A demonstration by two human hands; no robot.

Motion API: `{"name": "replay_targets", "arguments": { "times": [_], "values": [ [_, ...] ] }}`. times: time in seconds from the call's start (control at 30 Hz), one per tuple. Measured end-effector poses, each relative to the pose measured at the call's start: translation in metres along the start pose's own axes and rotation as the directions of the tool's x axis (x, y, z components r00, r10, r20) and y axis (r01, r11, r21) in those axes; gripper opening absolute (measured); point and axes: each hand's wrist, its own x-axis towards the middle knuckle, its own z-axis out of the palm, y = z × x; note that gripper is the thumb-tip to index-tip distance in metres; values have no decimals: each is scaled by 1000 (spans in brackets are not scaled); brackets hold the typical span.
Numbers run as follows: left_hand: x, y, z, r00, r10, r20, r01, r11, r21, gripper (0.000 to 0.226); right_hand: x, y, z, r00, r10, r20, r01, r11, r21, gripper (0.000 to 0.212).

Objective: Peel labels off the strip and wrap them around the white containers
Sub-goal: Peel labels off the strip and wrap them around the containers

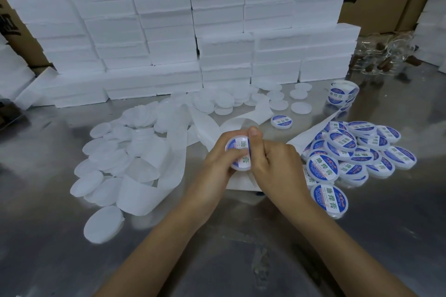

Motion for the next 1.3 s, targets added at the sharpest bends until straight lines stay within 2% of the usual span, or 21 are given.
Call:
{"name": "replay_targets", "arguments": {
  "times": [0.07, 0.13, 0.2, 0.3, 0.37, 0.5, 0.6, 0.67, 0.73, 0.8, 0.87, 0.93, 1.0, 1.13, 1.23, 1.3],
  "values": [
    [-2, 0, -1, 994, 103, -23, -92, 949, 301, 22, 2, 0, -1, 999, 38, 3, -38, 997, 73, 65],
    [-4, 2, -4, 979, 201, -22, -174, 896, 409, 19, 3, 1, -4, 998, 61, 22, -64, 986, 153, 62],
    [-4, 4, -5, 966, 242, -90, -190, 902, 387, 21, 3, 1, -7, 996, 63, 63, -75, 975, 209, 61],
    [-3, 8, -8, 949, 234, -214, -172, 947, 271, 24, 2, -1, -5, 989, 26, 148, -51, 985, 166, 68],
    [-3, 9, -10, 944, 228, -237, -171, 956, 240, 24, 1, -2, -3, 979, -2, 205, -31, 987, 157, 66],
    [-2, 8, -12, 941, 222, -255, -167, 961, 223, 26, 1, 0, -1, 974, -29, 227, -3, 990, 141, 50],
    [-1, 6, -12, 948, 173, -268, -113, 968, 222, 22, 5, 2, -1, 970, 35, 242, -78, 982, 173, 52],
    [-1, 6, -11, 957, 134, -257, -90, 980, 175, 18, 11, 5, -5, 967, 150, 208, -195, 956, 217, 58],
    [-1, 6, -12, 966, 130, -225, -95, 982, 161, 20, 19, 9, -12, 927, 349, 138, -376, 859, 347, 57],
    [0, 5, -13, 963, 142, -230, -101, 978, 181, 21, 26, 14, -22, 834, 532, 148, -504, 623, 598, 49],
    [2, 3, -14, 954, 160, -255, -107, 972, 210, 19, 32, 19, -35, 764, 618, 187, -500, 383, 777, 44],
    [3, 1, -15, 943, 186, -276, -118, 962, 247, 17, 37, 27, -46, 714, 668, 211, -470, 233, 851, 42],
    [4, -1, -14, 934, 211, -288, -134, 955, 263, 17, 40, 35, -54, 674, 704, 225, -431, 128, 893, 36],
    [5, -6, -14, 922, 247, -297, -164, 946, 280, 18, 40, 47, -60, 621, 743, 248, -403, 31, 915, 26],
    [8, -12, -17, 912, 277, -302, -170, 927, 335, 18, 40, 49, -60, 617, 741, 262, -429, 37, 903, 19],
    [11, -16, -20, 901, 307, -307, -175, 905, 389, 19, 40, 48, -59, 635, 729, 256, -451, 81, 889, 19]
  ]
}}
